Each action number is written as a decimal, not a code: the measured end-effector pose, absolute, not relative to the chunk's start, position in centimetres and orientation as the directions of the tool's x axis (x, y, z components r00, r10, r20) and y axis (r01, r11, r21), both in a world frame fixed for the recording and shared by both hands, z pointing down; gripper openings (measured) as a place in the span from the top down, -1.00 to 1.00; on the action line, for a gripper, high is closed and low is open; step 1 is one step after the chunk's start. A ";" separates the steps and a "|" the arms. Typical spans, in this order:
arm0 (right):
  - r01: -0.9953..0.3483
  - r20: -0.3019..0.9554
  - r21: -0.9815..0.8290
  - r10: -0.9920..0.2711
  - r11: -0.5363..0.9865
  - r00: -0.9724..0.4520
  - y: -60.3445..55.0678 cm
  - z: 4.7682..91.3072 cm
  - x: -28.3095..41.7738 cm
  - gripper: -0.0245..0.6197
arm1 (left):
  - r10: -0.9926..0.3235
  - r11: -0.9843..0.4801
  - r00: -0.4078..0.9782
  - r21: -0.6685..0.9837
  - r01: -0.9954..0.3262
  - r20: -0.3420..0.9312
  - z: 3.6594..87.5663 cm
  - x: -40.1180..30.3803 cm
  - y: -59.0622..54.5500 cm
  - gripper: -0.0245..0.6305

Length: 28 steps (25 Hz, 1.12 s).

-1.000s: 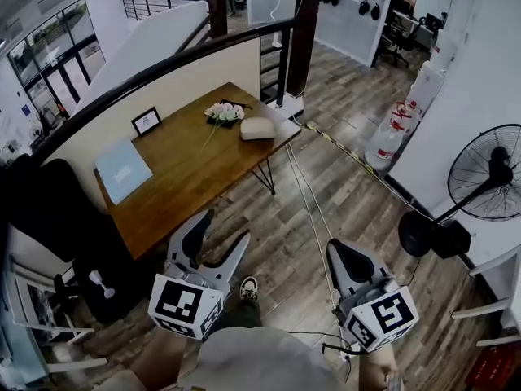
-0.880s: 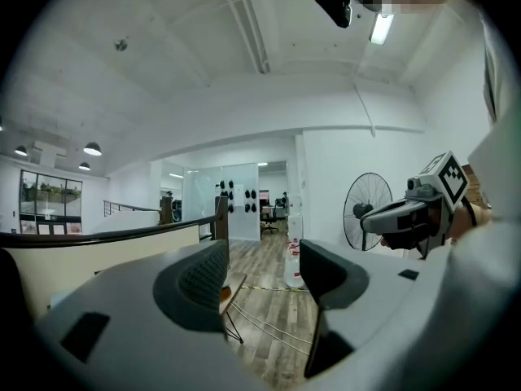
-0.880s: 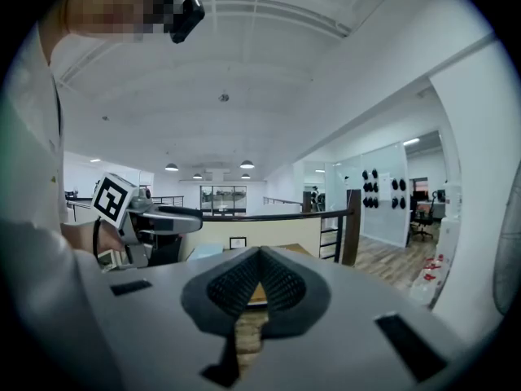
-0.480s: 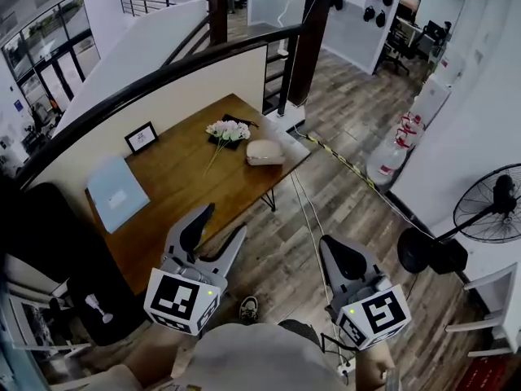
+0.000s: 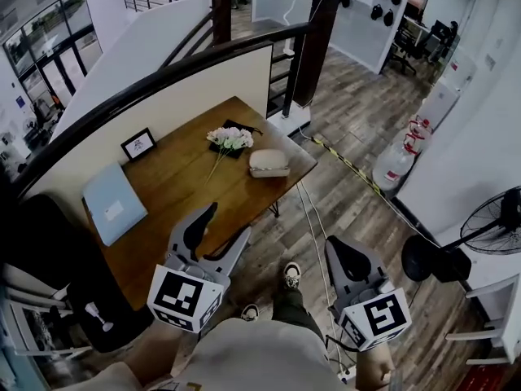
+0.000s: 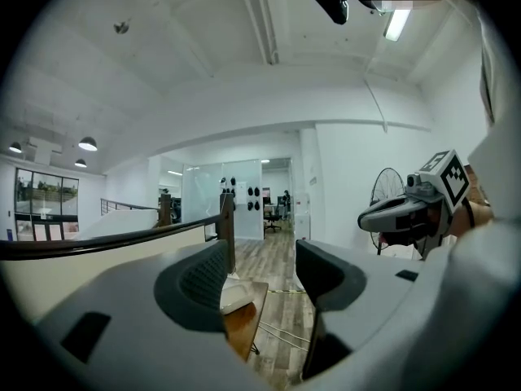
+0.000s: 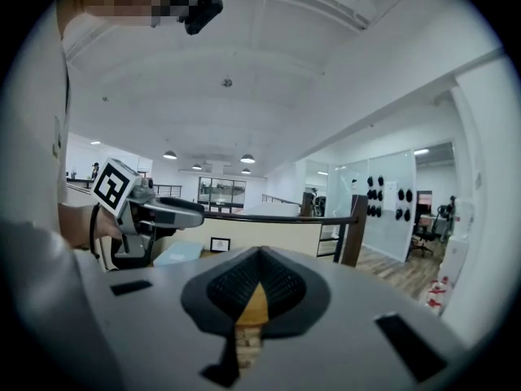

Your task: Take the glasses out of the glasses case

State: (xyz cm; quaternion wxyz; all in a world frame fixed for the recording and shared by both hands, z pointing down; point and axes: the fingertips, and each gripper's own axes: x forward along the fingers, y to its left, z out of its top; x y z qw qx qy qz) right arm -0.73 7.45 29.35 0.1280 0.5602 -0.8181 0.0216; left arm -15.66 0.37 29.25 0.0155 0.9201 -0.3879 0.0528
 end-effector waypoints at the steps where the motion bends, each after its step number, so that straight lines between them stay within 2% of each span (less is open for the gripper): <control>1: -0.921 0.231 0.105 -0.910 0.375 -0.344 6.6 29.4 -0.3 0.91 | -0.713 -0.698 0.692 -0.016 -0.716 0.111 29.4 -15.2 -0.4 0.15; 14: -0.867 0.205 0.072 -0.858 0.493 -0.471 -8.6 28.5 7.7 0.91 | -0.788 -0.611 0.601 -0.047 -0.791 0.131 29.4 -7.6 -13.6 0.14; 20: -0.806 0.221 0.047 -0.793 0.590 -0.568 -15.6 29.2 10.4 0.91 | -0.885 -0.459 0.453 -0.040 -0.887 0.111 28.6 -6.8 -19.5 0.14; 28: -0.731 0.232 -0.005 -0.710 0.682 -0.664 -22.4 31.0 13.3 0.91 | -0.920 -0.372 0.359 -0.062 -0.926 0.155 29.8 -3.9 -23.5 0.14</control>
